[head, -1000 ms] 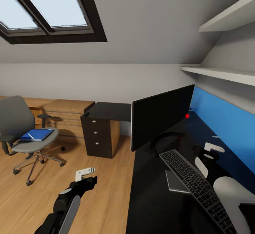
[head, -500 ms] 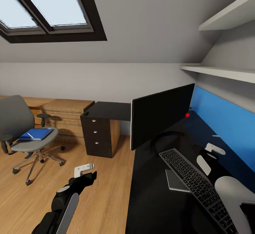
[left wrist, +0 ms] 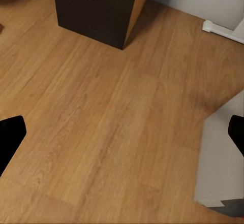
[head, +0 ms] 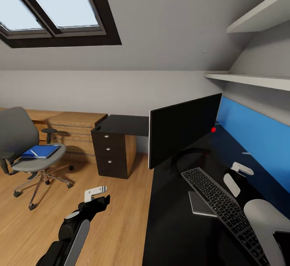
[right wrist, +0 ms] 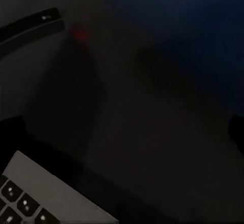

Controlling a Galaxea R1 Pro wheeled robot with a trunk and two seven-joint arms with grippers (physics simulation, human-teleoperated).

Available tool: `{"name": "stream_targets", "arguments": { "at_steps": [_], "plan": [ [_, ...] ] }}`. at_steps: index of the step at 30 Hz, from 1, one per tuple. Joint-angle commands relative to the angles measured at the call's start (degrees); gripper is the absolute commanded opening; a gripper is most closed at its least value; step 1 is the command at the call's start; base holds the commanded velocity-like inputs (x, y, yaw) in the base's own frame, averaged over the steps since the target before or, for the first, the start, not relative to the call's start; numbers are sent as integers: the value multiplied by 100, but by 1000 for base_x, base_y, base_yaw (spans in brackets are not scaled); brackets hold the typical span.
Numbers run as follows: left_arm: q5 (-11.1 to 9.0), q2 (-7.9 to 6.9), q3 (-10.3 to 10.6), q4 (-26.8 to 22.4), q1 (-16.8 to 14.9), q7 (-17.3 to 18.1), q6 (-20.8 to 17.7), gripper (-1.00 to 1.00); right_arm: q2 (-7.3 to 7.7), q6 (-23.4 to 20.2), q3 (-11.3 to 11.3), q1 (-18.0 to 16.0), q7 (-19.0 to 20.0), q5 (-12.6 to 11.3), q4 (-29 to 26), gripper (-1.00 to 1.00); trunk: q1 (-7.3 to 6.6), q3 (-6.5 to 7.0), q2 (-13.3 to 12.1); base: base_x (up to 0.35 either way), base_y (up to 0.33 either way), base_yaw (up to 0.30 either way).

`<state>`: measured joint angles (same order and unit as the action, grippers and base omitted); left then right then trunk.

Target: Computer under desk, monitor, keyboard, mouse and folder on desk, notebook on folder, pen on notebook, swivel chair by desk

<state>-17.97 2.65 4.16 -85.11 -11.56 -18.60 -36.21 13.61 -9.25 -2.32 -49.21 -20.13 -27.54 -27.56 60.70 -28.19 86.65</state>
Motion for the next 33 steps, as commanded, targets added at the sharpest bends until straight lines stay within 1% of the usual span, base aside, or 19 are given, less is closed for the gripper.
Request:
{"name": "stream_targets", "arguments": {
  "at_steps": [1, 8, 13, 18, 19, 22, 25, 27, 28, 31, 33],
  "plan": [
    [-62, -1, 6, -6, -4, -52, -14, 100, 1, -32, -3, -1, -24, -35, -16, 100, 0, -7, 3, 76, 0, 0],
    [-64, -1, 14, 0, -4, -55, -9, 100, 1, -41, -20, -1, -23, -33, -21, 100, 0, -7, 3, 55, 0, 0],
    [-54, -1, 15, 3, -4, -56, -9, 100, 1, -42, -22, -1, -19, -34, -22, 100, 0, -7, 3, 176, 0, 0],
    [-57, -1, 15, 3, -4, -60, -9, 100, 2, -42, -22, -1, -3, -40, -22, 100, 0, -7, 3, 33, 0, 0],
    [-56, -1, 15, -1, -4, -64, -9, 100, 3, -45, -24, -1, 87, -41, -13, 100, 0, -7, 3, 3, 0, 0],
    [-57, -1, 15, -7, -4, -64, -9, 100, 6, -57, -26, -1, 175, -41, -9, 100, 0, -7, 3, 2, 0, 0],
    [-63, 4, 15, -22, -4, -65, -9, 100, 9, -178, -36, -1, 268, -41, -1, 100, 0, -7, 3, 0, 0, 0],
    [-64, 6, 15, -27, -4, -66, -9, 100, 9, -300, -72, -1, 322, -41, -1, 100, 44, -42, 84, 0, 0, 0],
    [-65, 7, 10, -29, -4, -70, -9, 100, 14, -403, -145, -1, 407, -41, 0, 100, 66, -60, 124, 0, 0, 0],
    [-65, 7, 8, -32, -4, -72, -9, 100, 19, -478, -253, -1, 496, -41, -2, 100, 132, -114, 244, 0, 0, 0],
    [-62, 7, 7, -33, -4, -73, -9, 100, 23, -556, -368, -1, 553, -41, 1, 100, 176, -150, 324, 0, 0, 0]
  ]
}}
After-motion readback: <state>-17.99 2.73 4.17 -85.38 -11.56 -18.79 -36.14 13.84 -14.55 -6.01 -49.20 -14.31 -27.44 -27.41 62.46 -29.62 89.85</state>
